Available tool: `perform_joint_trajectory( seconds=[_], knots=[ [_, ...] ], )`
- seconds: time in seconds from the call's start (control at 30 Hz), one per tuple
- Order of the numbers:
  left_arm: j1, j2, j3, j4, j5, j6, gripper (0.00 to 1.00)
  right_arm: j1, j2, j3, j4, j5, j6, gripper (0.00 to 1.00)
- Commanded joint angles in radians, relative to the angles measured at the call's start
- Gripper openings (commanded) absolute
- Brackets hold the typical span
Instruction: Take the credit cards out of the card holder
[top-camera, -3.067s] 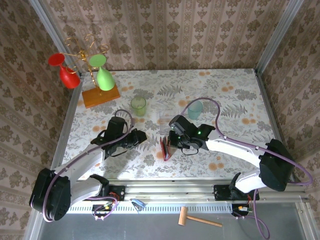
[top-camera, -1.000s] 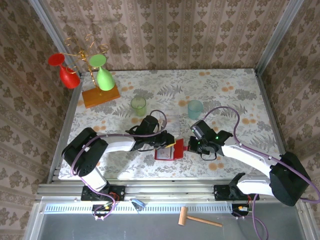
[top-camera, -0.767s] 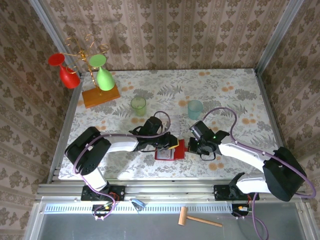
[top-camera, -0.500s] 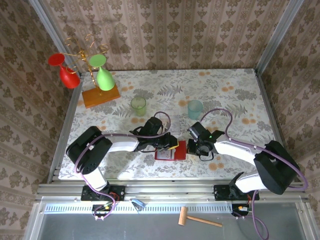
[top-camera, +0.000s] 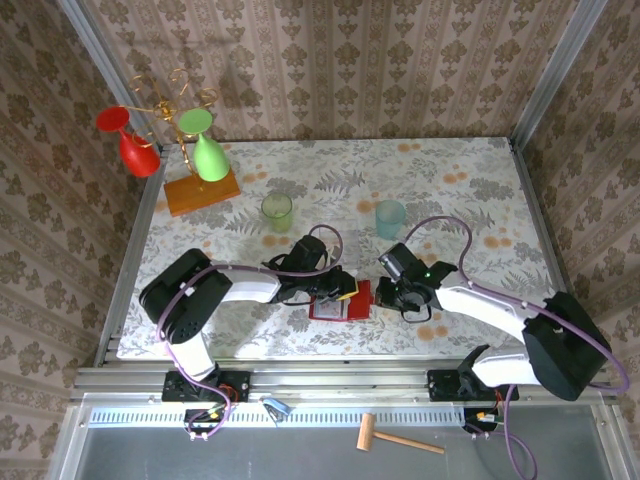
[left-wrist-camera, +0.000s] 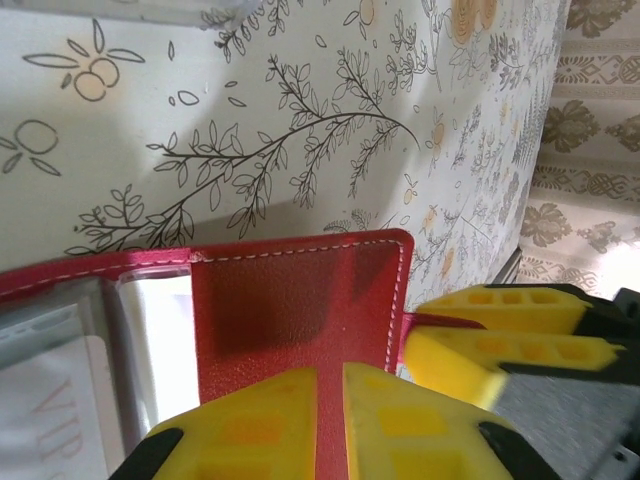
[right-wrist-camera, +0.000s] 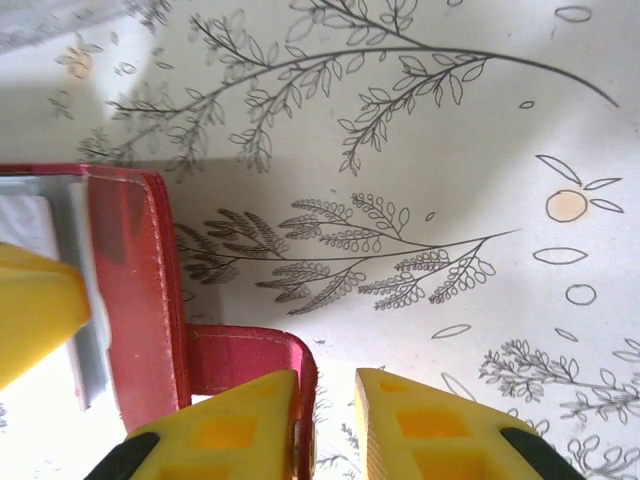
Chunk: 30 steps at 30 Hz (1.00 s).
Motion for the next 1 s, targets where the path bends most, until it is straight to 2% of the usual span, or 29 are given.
perform_joint_trajectory(
  seconds=[0.0, 0.23, 0.37, 0.73, 0.87, 0.97],
  knots=[
    [-0.005, 0.023, 0.011, 0.025, 0.015, -0.012, 0.15, -0.004, -0.057, 0.024, -0.072, 0.029, 0.014, 0.24],
    [-0.006, 0.030, 0.005, 0.035, 0.017, -0.016, 0.14, -0.004, -0.156, 0.081, -0.143, 0.022, 0.029, 0.29],
    [-0.006, 0.028, -0.001, 0.048, 0.017, -0.022, 0.14, 0.016, -0.172, 0.131, -0.147, -0.009, 0.030, 0.29],
    [-0.005, 0.018, -0.019, 0.068, 0.009, -0.035, 0.14, 0.149, 0.026, 0.155, -0.004, -0.095, 0.078, 0.20],
    [0.009, -0.069, -0.067, 0.087, -0.064, -0.057, 0.11, 0.160, 0.085, 0.137, 0.022, -0.086, 0.085, 0.18],
    [0.023, -0.151, -0.060, -0.016, -0.098, -0.014, 0.11, 0.158, 0.099, 0.112, 0.035, -0.045, 0.084, 0.16]
  ],
)
